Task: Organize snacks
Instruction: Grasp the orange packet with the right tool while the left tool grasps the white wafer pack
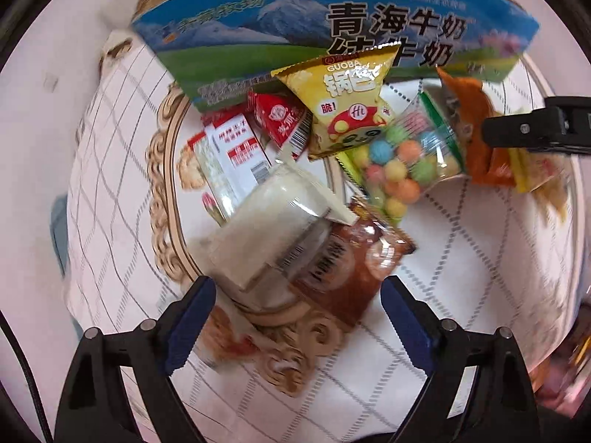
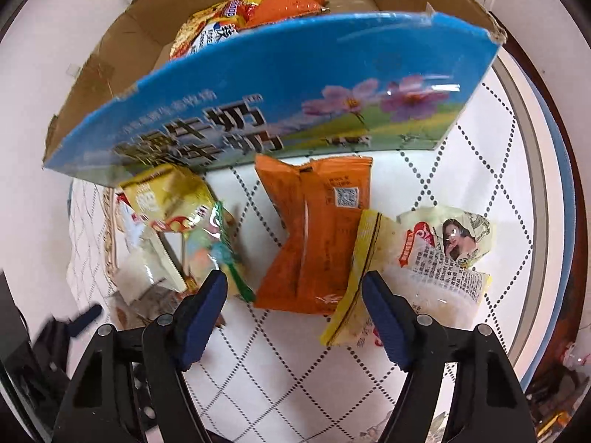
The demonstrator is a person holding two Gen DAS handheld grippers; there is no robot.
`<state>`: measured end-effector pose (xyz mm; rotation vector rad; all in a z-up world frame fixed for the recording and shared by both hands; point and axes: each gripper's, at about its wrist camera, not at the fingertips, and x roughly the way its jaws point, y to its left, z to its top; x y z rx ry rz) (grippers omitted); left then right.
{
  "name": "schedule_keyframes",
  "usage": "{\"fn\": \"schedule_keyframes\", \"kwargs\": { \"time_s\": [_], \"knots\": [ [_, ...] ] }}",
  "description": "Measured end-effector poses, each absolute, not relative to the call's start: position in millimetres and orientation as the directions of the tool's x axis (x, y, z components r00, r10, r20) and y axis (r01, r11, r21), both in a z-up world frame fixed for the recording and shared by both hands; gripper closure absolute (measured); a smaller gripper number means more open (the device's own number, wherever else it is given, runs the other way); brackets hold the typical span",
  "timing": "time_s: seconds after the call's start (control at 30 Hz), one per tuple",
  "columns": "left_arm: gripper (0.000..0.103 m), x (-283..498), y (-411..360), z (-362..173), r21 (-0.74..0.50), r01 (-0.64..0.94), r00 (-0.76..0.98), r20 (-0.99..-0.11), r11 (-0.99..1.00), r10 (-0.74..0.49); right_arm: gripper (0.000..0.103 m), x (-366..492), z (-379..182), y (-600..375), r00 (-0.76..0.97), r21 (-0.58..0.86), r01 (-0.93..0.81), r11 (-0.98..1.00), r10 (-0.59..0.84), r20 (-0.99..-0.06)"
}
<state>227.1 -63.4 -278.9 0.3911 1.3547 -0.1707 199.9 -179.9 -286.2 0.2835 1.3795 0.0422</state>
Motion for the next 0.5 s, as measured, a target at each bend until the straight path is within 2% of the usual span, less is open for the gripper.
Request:
{"fn": "schedule_keyframes", "kwargs": {
  "time_s": [0.13, 0.23, 0.27, 0.3, 0.33, 0.37, 0.4, 0.5],
  "knots": [
    [0.011, 248.4, -63.1, -298.8, 0.308, 0.456, 0.223, -0.948, 0.835, 0.228, 0.025, 202.6, -289.2, -181.2, 0.234, 0.171, 0.153, 0.973, 0.133, -0.963],
    [0.012, 261.5, -63.2, -317.6, 0.315, 0.513, 0.177, -0.949, 0.798, 0.260, 0.025, 210.9, -296.4, -183.1, 0.244, 0.163, 0.179, 0.970, 0.117, -0.963],
    [0.015, 264.6, -61.8, -321.1, 0.309, 0.510, 0.169, -0.951, 0.803, 0.258, 0.025, 213.9, -300.3, -183.3, 0.244, 0.154, 0.180, 0.971, 0.108, -0.964],
    [0.033, 267.4, -59.8, -324.3, 0.300, 0.505, 0.160, -0.954, 0.809, 0.254, 0.026, 216.6, -304.1, -182.7, 0.238, 0.142, 0.183, 0.973, 0.096, -0.966],
    [0.045, 270.5, -57.9, -327.0, 0.261, 0.491, 0.124, -0.965, 0.831, 0.230, 0.034, 219.6, -308.4, -182.1, 0.230, 0.139, 0.183, 0.973, 0.095, -0.969],
    [0.046, 271.4, -55.4, -331.0, 0.243, 0.460, 0.105, -0.970, 0.854, 0.219, 0.041, 222.1, -313.4, -181.2, 0.221, 0.146, 0.176, 0.973, 0.106, -0.970],
    [0.046, 273.4, -50.1, -329.9, 0.212, 0.406, 0.084, -0.977, 0.889, 0.195, 0.053, 222.4, -316.5, -180.5, 0.215, 0.143, 0.174, 0.974, 0.105, -0.971],
    [0.049, 274.5, -26.0, -329.2, 0.097, 0.208, 0.000, -0.995, 0.973, 0.100, 0.059, 215.3, -314.7, -174.1, 0.222, 0.120, 0.129, 0.984, 0.089, -0.971]
  ]
}}
